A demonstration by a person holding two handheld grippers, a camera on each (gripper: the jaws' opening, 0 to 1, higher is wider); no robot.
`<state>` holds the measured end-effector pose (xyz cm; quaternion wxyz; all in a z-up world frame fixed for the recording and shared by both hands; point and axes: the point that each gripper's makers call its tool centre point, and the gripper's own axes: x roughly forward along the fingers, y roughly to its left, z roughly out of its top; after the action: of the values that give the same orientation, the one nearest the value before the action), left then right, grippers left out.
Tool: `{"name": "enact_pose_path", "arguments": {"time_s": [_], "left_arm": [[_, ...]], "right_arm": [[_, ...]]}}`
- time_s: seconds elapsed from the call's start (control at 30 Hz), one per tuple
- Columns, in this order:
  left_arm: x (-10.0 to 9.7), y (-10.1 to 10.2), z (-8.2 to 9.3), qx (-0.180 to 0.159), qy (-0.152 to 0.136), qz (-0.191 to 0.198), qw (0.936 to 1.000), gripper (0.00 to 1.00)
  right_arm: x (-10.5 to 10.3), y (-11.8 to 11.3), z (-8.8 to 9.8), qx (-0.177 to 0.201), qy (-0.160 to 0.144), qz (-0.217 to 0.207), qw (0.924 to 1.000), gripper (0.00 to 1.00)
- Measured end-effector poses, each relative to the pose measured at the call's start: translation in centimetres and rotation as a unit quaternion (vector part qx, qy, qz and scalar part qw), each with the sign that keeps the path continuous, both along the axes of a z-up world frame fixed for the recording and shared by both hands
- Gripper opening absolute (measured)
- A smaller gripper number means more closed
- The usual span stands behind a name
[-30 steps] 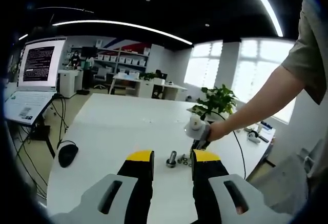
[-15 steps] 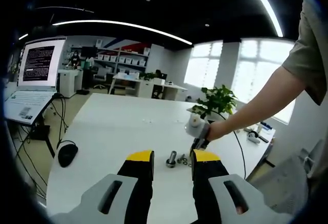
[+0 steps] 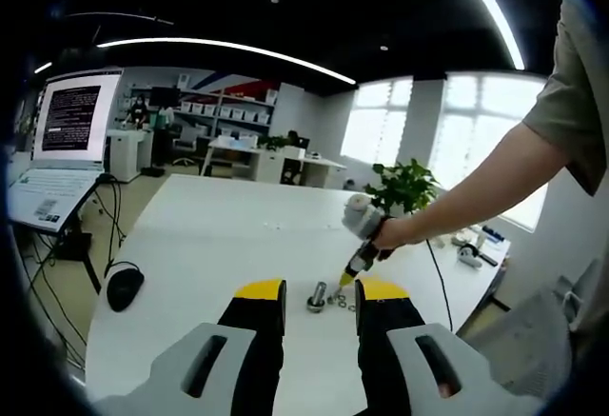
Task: Place the washer onto the threaded stud by aligning its center hole with the stud, sliding it down to the base, and recovering from edge contact or off-axis alignment until the washer reaches the visible bottom stop.
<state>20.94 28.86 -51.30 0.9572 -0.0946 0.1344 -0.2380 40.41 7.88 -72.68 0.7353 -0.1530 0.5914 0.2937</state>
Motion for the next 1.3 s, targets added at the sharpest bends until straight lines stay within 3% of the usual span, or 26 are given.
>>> {"name": "enact_pose_path", "arguments": {"time_s": [0.07,0.2,0.3,0.33,0.4,0.53,0.6,0.97,1.13,1.23,1.3], "left_arm": [[0.0,0.0,0.0,0.0,-0.001,0.001,1.0,0.27],[0.0,0.1,0.0,0.001,0.0,0.002,1.0,0.27],[0.0,0.1,0.0,0.002,-0.001,0.002,1.0,0.27],[0.0,0.2,0.1,0.002,-0.002,0.003,1.0,0.27],[0.0,0.2,0.1,0.001,-0.002,0.005,1.0,0.27],[0.0,0.2,0.1,0.0,-0.001,0.005,1.0,0.27],[0.0,0.2,0.0,0.002,-0.001,0.005,1.0,0.27],[0.0,0.3,-0.1,0.001,0.002,0.006,1.0,0.27],[0.1,0.4,0.0,-0.002,0.002,0.008,1.0,0.27],[0.0,0.3,-0.1,0.0,0.001,0.007,1.0,0.27],[0.1,0.3,-0.1,0.0,0.002,0.006,1.0,0.27]], "right_arm": [[0.0,-0.3,-0.2,-0.003,0.003,-0.018,0.9998,0.21],[0.2,-0.6,-0.6,0.028,0.028,-0.11,0.9932,0.22],[0.0,-0.4,-0.7,0.069,0.058,-0.186,0.9783,0.23],[0.0,-0.3,-0.7,0.084,0.07,-0.218,0.9699,0.23],[-0.4,-0.3,-0.8,0.097,0.093,-0.248,0.9595,0.23],[-0.8,0.0,-0.8,0.115,0.101,-0.285,0.9463,0.24],[-1.0,0.2,-1.1,0.117,0.112,-0.289,0.9434,0.23],[-0.7,-0.1,-1.3,0.088,0.113,-0.286,0.9474,0.12],[-0.4,-0.1,-1.3,0.099,0.113,-0.295,0.9436,0.11],[-0.7,0.1,-1.2,0.091,0.106,-0.286,0.948,0.1],[-0.5,0.1,-1.3,0.082,0.093,-0.264,0.9566,0.1]]}}
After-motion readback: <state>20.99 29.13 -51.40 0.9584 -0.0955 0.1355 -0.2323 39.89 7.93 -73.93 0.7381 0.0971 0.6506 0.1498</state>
